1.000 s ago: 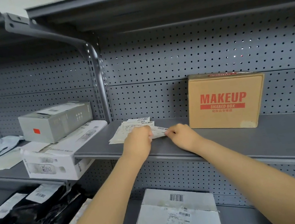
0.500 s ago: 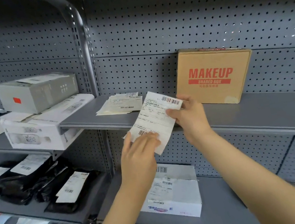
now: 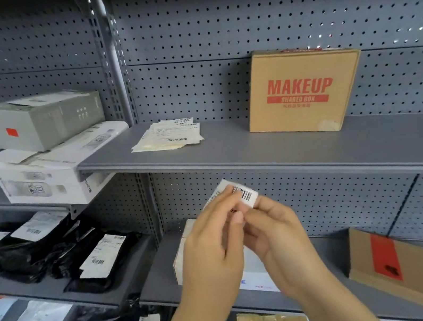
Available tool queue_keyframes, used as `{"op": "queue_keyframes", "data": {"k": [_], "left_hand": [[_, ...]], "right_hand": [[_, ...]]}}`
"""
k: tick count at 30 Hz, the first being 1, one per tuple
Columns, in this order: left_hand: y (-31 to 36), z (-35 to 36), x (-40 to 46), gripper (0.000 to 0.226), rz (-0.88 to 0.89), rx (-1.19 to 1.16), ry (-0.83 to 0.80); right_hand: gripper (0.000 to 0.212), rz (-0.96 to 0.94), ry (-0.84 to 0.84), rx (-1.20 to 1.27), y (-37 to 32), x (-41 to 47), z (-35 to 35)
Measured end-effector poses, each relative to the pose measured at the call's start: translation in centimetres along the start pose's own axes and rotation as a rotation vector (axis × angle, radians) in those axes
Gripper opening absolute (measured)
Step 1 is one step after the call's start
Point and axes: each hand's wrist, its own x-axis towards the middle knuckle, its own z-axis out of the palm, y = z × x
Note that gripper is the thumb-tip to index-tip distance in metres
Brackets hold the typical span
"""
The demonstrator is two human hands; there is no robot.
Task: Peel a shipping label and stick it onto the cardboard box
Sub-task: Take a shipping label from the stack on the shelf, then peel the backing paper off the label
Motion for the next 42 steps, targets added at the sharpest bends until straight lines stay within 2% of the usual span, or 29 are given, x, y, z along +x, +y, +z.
{"op": "queue_keyframes", "data": {"k": [4,14,29,32,35,38,42], "left_hand": [[-0.5,-0.5,-0.1,0.036,-0.025,-0.058,-0.075],[-0.8,-1.5,-0.4,0.039,0.083,-0.013,-0.211],[-0.8,-2.1,0.0,0.037,0.045,-0.017,-0.243],[-0.1,-2.1,0.2,0.027,-0.056,-0.075,-0.255],[0.1,-1.8,0.4,0.016,-0.102,-0.086,-0.254],[0.0,-1.5,0.6,0.014,-0.125,-0.021,-0.223],[0.1,-1.8,0.7,0.011,-0.205,-0.08,-0.212]], "right_hand": [[0.019,0.039,-0.049,0.121,-0.2,-0.8,-0.6],[0.014,0.026,-0.078,0.114,-1.2,-1.0,-1.6],[0.017,0.031,-0.137,0.013,-0.9,-0.6,-1.8],[0.019,-0.004,-0.143,-0.06,-0.6,-0.5,-1.8],[0.019,-0.05,-0.099,-0.239,0.0,-0.2,-1.8],[0.019,-0.107,-0.043,-0.422,0.6,0.1,-1.8],[0.016,-0.17,-0.017,-0.522,1.1,0.4,-2.1]]}}
